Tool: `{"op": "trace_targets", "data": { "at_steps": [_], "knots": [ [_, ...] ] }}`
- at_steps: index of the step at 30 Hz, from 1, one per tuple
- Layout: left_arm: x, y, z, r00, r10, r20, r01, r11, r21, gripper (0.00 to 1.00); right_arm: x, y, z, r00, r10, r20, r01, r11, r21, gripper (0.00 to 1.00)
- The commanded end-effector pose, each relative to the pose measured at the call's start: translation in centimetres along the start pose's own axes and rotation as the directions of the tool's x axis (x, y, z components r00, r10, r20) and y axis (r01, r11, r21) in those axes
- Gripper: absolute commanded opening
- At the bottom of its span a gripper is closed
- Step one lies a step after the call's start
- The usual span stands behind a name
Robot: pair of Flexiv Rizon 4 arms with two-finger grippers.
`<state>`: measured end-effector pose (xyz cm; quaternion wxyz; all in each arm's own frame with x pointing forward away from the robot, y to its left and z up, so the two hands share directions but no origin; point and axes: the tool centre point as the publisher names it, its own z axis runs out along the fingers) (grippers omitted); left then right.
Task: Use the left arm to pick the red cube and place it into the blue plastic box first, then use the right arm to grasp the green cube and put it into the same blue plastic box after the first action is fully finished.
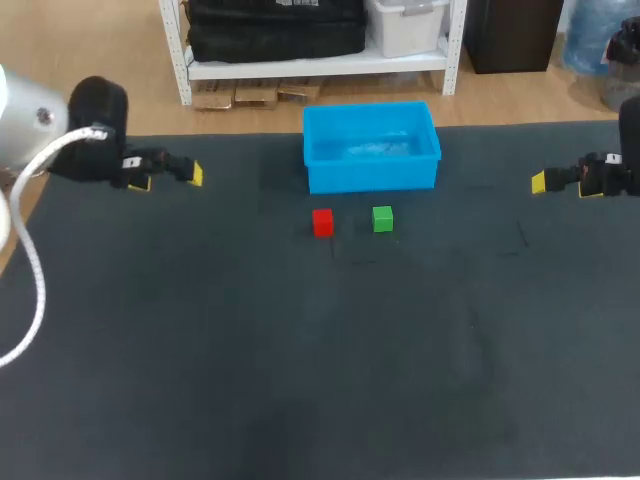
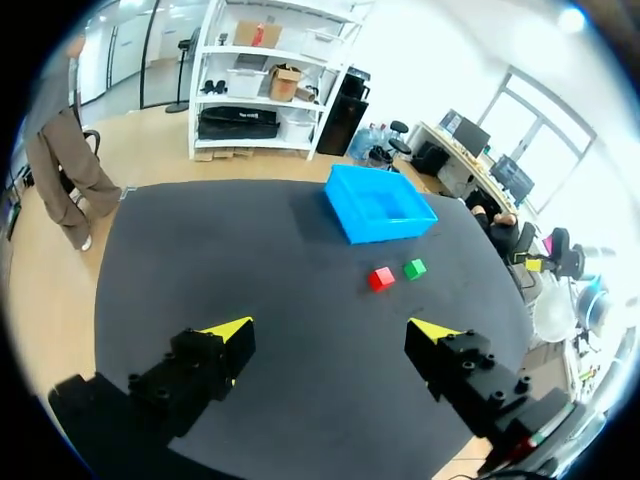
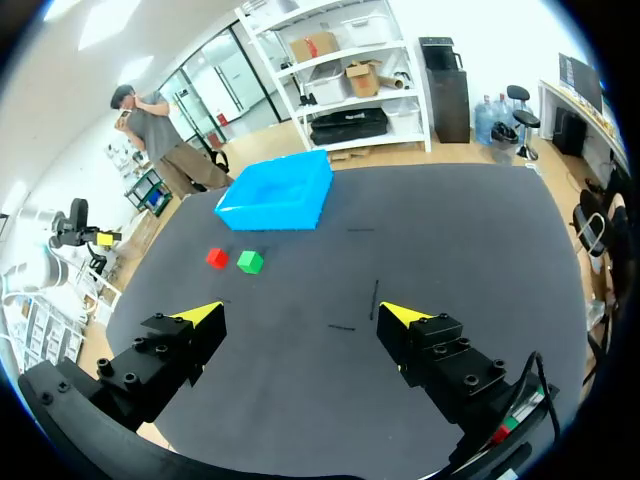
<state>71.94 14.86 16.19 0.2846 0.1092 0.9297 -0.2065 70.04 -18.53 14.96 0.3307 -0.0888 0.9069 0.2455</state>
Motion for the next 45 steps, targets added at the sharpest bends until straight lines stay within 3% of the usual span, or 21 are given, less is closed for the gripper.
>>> {"op": "trace_targets", "data": {
  "at_steps": [1,25,34,45],
  "knots": [
    [-1.3,-1.3,1.3,0.997,-0.001,-0.074,-0.009,0.990,-0.139,1.00,0.0,0.0,0.0,1.000,-0.001,-0.001,0.001,1.000,-0.001,1.00],
    [-2.5,-8.3,6.7,0.980,-0.033,-0.195,-0.018,0.966,-0.258,1.00,0.0,0.0,0.0,1.000,-0.001,-0.001,0.001,1.000,-0.001,1.00],
    [-2.7,-9.4,7.8,0.966,-0.071,-0.250,-0.013,0.946,-0.323,1.00,0.0,0.0,0.0,1.000,-0.001,-0.001,0.001,1.000,-0.001,1.00],
    [-2.8,-9.5,9.1,0.937,-0.153,-0.313,0.037,0.937,-0.346,1.00,0.0,0.0,0.0,1.000,-0.001,-0.001,0.001,1.000,-0.001,1.00]
  ]
}}
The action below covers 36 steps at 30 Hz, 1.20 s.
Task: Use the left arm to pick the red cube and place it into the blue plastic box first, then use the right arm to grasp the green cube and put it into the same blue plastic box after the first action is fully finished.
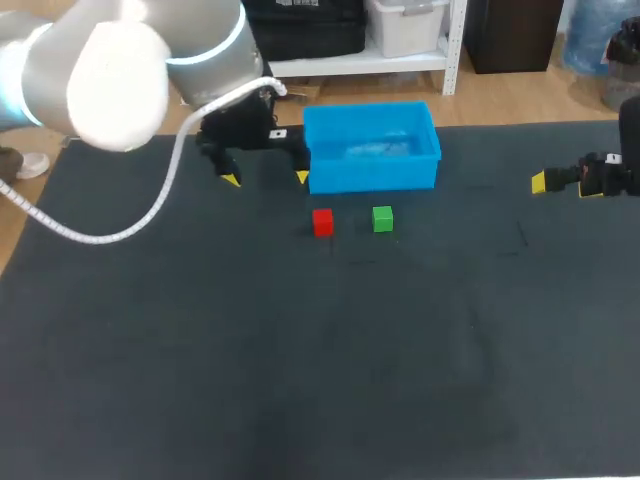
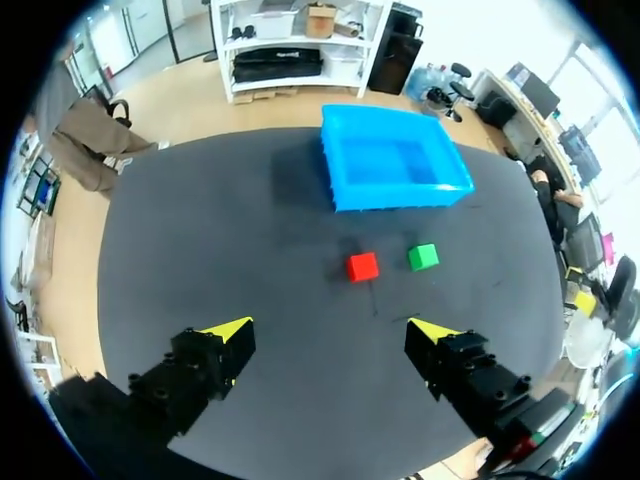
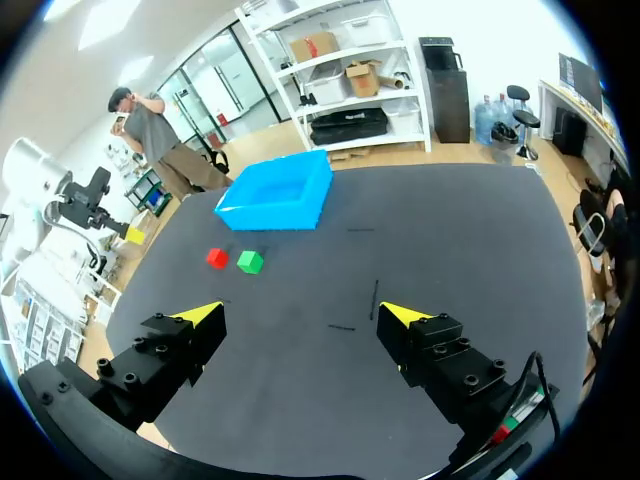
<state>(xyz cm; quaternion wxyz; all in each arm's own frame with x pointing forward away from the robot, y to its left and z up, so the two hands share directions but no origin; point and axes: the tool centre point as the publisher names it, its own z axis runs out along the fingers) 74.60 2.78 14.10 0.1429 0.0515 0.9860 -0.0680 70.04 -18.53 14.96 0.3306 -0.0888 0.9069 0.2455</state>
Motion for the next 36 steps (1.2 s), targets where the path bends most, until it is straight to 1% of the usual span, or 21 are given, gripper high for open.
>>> {"op": "trace_targets", "data": {
  "at_steps": [1,11,16,23,36],
  "knots": [
    [-1.0,-0.6,0.6,0.999,-0.005,-0.040,0.002,0.998,-0.061,1.00,0.0,0.0,0.0,1.000,-0.001,-0.001,0.001,1.000,-0.001,1.00],
    [-1.6,-1.0,1.8,0.993,-0.048,-0.107,0.044,0.998,-0.038,1.00,0.0,0.0,0.0,1.000,-0.001,-0.001,0.001,1.000,-0.001,1.00],
    [-2.0,-1.3,2.6,0.990,-0.054,-0.127,0.050,0.998,-0.037,1.00,0.0,0.0,0.0,1.000,-0.001,-0.001,0.001,1.000,-0.001,1.00],
    [-2.7,-1.6,3.7,0.988,-0.048,-0.149,0.041,0.998,-0.047,1.00,0.0,0.0,0.0,1.000,-0.001,-0.001,0.001,1.000,-0.001,1.00],
    [-3.5,-2.6,5.5,0.983,-0.005,-0.183,-0.010,0.997,-0.078,1.00,0.0,0.0,0.0,1.000,-0.001,-0.001,0.001,1.000,-0.001,1.00]
  ]
}}
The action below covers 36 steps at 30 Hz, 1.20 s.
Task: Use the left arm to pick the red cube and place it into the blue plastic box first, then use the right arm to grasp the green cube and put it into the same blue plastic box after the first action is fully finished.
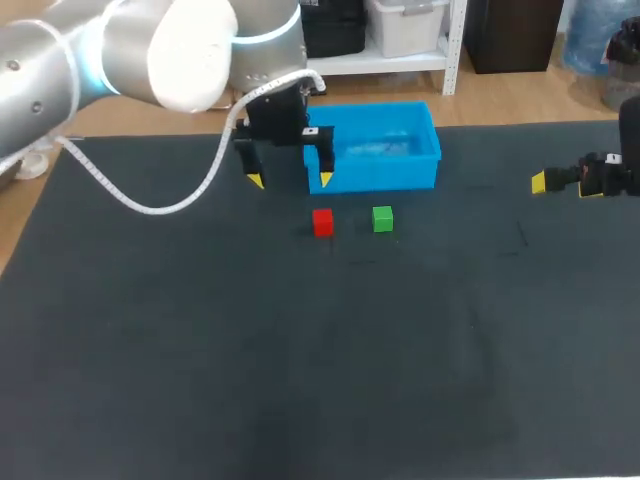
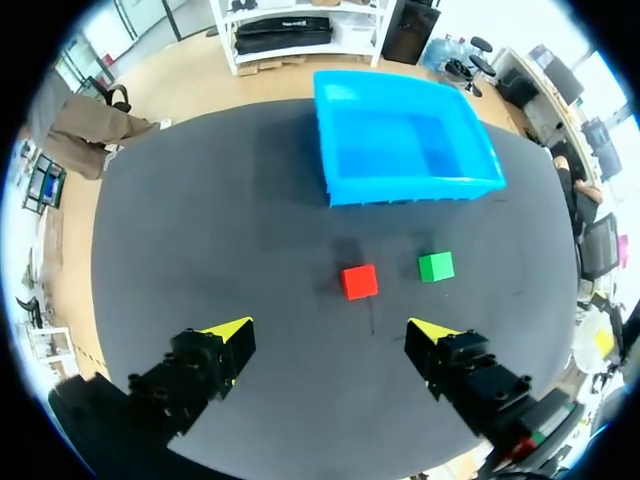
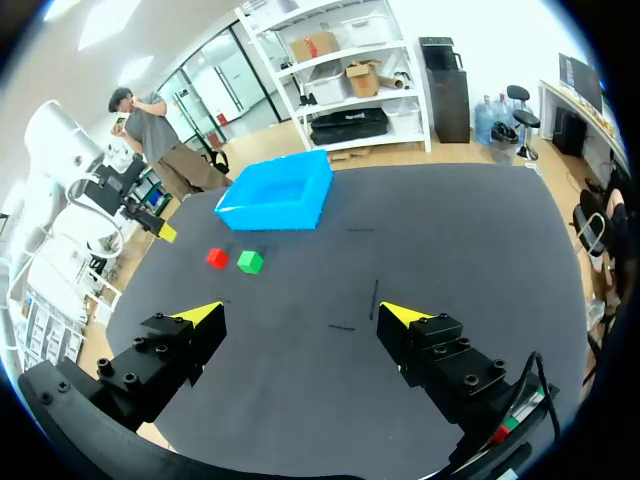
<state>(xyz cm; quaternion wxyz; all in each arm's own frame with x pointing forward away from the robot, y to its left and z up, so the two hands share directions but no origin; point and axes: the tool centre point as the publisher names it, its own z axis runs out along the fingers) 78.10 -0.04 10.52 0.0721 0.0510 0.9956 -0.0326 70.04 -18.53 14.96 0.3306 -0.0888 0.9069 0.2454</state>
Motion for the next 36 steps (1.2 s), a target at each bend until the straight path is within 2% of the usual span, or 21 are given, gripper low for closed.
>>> {"op": "trace_targets", "data": {
  "at_steps": [1,19,36],
  "knots": [
    [-1.1,-0.9,0.6,0.999,0.008,-0.041,-0.008,1.000,-0.017,1.00,0.0,0.0,0.0,1.000,-0.001,-0.001,0.001,1.000,-0.001,1.00],
    [-1.2,-2.2,3.0,0.997,0.000,-0.074,-0.003,0.999,-0.037,1.00,0.0,0.0,0.0,1.000,-0.001,-0.001,0.001,1.000,-0.001,1.00],
    [-0.7,-1.5,5.5,0.994,-0.051,-0.099,0.045,0.997,-0.058,1.00,0.0,0.0,0.0,1.000,-0.001,-0.001,0.001,1.000,-0.001,1.00]
  ]
}}
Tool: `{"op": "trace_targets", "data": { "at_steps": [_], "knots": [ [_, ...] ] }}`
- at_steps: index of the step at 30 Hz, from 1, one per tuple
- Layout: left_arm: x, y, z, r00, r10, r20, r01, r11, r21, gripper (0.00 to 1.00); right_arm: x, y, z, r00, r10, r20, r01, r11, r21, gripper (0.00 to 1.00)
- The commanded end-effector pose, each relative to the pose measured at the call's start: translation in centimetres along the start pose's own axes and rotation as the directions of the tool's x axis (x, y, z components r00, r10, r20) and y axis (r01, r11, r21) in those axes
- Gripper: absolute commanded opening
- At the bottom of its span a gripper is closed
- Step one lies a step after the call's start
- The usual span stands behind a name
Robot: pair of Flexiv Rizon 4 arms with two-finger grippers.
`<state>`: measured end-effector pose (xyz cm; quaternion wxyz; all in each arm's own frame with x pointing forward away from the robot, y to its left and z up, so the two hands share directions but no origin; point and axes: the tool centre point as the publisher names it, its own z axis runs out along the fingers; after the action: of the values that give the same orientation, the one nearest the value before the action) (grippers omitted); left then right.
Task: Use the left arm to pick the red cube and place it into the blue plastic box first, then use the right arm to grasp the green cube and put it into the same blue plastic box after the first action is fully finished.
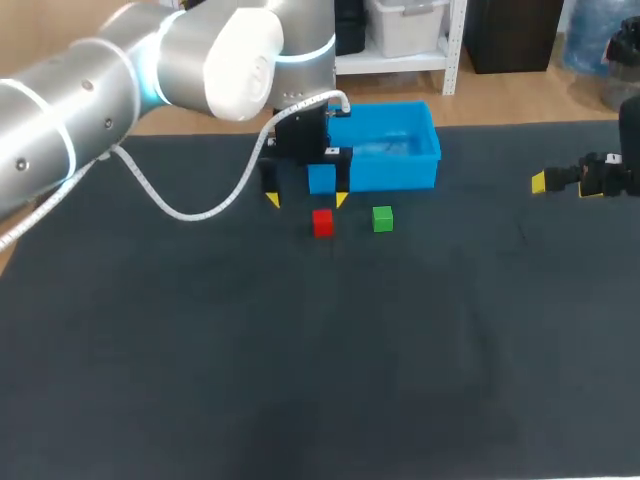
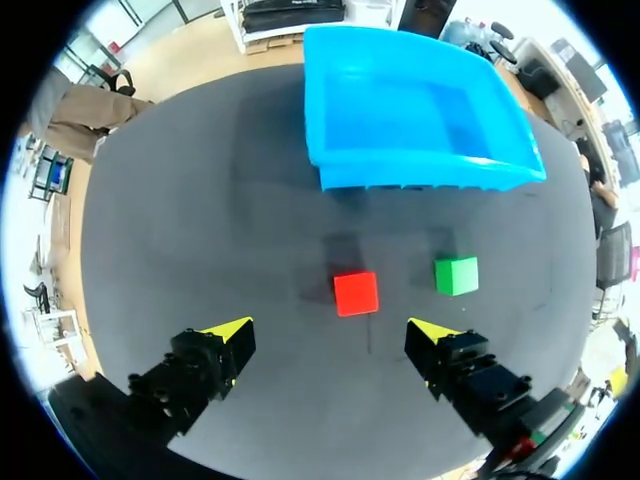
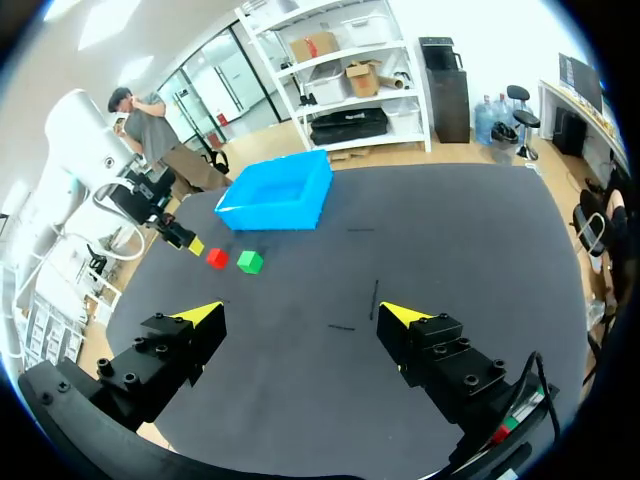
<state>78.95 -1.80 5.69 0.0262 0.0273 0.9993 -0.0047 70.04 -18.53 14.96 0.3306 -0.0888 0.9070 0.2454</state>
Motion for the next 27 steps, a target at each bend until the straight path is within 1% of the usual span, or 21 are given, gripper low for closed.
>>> {"op": "trace_targets", "data": {
  "at_steps": [1,6,15,27],
  "knots": [
    [-0.4,-0.1,0.6,1.000,-0.005,-0.008,0.005,1.000,0.000,1.00,0.0,0.0,0.0,1.000,-0.001,-0.001,0.001,1.000,-0.001,1.00],
    [-0.6,-0.5,1.0,1.000,-0.021,0.005,0.021,1.000,0.020,1.00,0.0,0.0,0.0,1.000,-0.001,-0.001,0.001,1.000,-0.001,1.00],
    [-0.7,-1.1,1.6,1.000,-0.021,0.011,0.021,0.999,0.028,1.00,0.0,0.0,0.0,1.000,-0.001,-0.001,0.001,1.000,-0.001,1.00],
    [-0.8,-0.8,2.8,0.999,-0.034,0.005,0.034,0.999,0.019,1.00,0.0,0.0,0.0,1.000,-0.001,-0.001,0.001,1.000,-0.001,1.00]
  ]
}}
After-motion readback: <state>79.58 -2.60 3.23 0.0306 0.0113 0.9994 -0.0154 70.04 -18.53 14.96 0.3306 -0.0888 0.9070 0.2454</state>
